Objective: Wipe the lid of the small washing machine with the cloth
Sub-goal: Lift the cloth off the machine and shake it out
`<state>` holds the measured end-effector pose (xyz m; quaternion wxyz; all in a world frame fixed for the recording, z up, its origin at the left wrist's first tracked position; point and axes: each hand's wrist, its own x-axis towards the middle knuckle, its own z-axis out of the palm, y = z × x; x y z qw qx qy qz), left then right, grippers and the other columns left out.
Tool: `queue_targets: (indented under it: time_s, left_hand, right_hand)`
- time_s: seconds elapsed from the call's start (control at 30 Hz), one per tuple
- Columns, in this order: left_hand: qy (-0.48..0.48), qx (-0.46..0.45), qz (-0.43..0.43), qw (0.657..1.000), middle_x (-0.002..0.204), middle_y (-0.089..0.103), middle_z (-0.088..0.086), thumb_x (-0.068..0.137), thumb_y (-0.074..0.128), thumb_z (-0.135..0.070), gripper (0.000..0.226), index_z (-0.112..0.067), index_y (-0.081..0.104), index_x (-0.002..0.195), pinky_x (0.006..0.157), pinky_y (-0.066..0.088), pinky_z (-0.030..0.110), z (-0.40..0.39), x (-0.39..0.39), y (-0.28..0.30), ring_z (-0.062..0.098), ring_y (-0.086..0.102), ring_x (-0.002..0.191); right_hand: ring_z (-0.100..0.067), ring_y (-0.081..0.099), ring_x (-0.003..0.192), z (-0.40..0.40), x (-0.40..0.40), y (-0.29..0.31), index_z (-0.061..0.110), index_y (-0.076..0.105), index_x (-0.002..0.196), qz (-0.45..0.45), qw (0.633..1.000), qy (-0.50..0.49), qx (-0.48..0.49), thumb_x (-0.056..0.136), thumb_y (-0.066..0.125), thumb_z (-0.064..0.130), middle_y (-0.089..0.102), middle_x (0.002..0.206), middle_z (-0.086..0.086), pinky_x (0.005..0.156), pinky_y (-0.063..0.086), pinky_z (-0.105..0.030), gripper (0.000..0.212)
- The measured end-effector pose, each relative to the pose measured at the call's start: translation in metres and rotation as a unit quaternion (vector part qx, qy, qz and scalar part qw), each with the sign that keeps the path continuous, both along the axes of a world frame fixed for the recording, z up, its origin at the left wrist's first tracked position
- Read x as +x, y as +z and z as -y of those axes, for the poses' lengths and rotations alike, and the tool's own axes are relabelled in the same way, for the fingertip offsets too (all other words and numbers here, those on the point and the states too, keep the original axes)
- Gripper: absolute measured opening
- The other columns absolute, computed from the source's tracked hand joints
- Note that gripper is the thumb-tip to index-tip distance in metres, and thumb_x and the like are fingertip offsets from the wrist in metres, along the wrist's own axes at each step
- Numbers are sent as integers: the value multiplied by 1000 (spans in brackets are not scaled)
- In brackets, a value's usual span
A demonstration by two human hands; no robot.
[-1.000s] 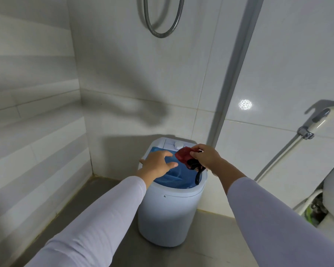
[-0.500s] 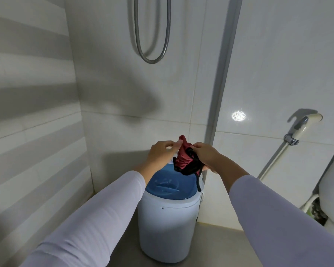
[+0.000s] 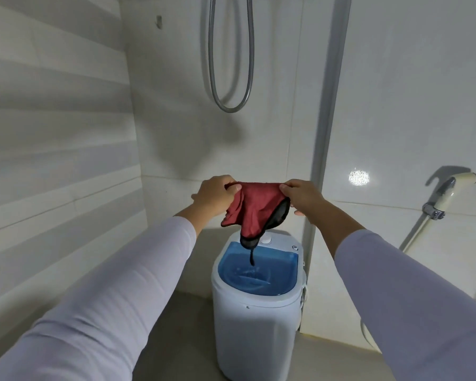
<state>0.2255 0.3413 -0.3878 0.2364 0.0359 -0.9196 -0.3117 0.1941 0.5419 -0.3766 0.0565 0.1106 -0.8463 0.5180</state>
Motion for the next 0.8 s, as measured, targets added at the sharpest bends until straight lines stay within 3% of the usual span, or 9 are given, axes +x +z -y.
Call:
queue_targets:
  time_s: [0.1,0.23,0.33,0.43,0.53,0.7,0.8]
  left_hand:
    - [15,-23,-10,1000,86,63,-2,93,48,-37,17,-32,55,79,94,46,48,8,-1,17,28,60,97]
    - [37,-52,-10,998,93,67,1,93,46,-39,23,-24,63,91,92,48,43,30,-15,32,26,61,95]
    - [45,-68,-16,997,89,65,-1,93,48,-37,24,-21,66,93,82,46,31,59,-32,39,21,60,89]
    - [49,-79,-23,995,86,63,1,95,51,-33,29,-10,68,97,76,36,24,95,-52,45,16,54,82]
    - [66,-76,-13,995,82,58,0,95,53,-31,29,-7,68,97,74,34,23,143,-77,53,15,50,80]
    - [95,-30,-16,995,104,66,7,94,57,-30,29,-6,68,107,77,35,21,214,-105,100,17,55,92]
    - [102,2,-17,995,111,66,5,92,60,-30,27,-11,69,110,80,37,22,244,-115,145,13,53,93]
  right_hand:
    - [-12,50,75,18,-7,12,21,66,92,-44,998,24,24,90,53,27,59,93,2,64,39,-23,14]
    - [-11,52,94,49,-16,18,20,63,120,-34,991,130,15,85,63,37,57,112,3,77,37,-23,38]
    - [-15,55,107,85,-36,11,22,63,121,-37,982,180,35,77,72,40,59,119,0,85,40,-27,48]
    - [-19,60,110,132,-69,5,22,68,111,-64,977,194,54,75,74,34,66,112,-3,90,46,-30,39]
    - [-21,59,109,182,-107,16,19,70,107,-100,974,187,85,83,62,24,68,110,-4,85,44,-26,26]
    - [-15,54,94,246,-150,82,16,68,109,-142,965,191,106,90,55,22,65,103,-3,82,40,-24,24]
    - [-16,53,95,275,-162,137,16,68,109,-155,963,186,116,93,51,22,64,104,-3,82,39,-23,25]
